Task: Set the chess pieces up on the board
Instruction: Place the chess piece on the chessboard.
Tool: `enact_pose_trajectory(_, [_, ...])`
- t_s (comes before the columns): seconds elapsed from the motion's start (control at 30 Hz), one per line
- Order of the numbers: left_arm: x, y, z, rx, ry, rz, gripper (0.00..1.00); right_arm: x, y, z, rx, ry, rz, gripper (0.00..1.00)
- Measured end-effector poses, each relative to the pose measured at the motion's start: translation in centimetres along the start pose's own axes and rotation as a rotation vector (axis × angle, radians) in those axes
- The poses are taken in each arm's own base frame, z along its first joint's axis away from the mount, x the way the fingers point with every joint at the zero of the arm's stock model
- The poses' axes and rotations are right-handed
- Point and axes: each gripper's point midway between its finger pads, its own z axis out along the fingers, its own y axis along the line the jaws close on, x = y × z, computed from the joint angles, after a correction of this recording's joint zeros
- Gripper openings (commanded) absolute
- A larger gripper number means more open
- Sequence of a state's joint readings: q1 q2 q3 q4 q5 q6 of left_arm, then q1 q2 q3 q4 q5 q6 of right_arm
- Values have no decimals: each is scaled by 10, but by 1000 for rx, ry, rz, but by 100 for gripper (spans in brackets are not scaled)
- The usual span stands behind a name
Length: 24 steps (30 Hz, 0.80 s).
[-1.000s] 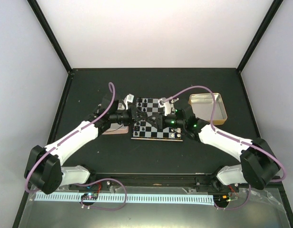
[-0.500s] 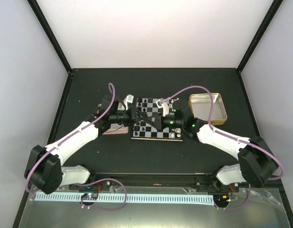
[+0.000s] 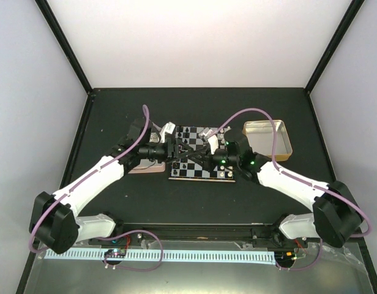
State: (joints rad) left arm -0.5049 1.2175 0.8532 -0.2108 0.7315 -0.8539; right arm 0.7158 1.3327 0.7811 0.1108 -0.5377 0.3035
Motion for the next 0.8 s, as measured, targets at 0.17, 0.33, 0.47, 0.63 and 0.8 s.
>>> enact_pose_trajectory(0.17, [6,-11,-4,25,54,65,59,-4,14,-13,-29,-8,-161,3])
enact_pose_trajectory(0.33, [10,-17,-5,57,103,79,42,-2,22,-19,-52,-7,-274,3])
enact_pose_trajectory(0.47, [14,-20,-3,85,140,82,31,5,22,-19,-63,19,-312,3])
enact_pose_trajectory(0.63, [18,-18,-2,93,168,72,29,8,24,-19,-79,29,-335,3])
enact_pose_trajectory(0.8, [20,-12,3,89,197,57,26,10,26,-19,-95,33,-342,3])
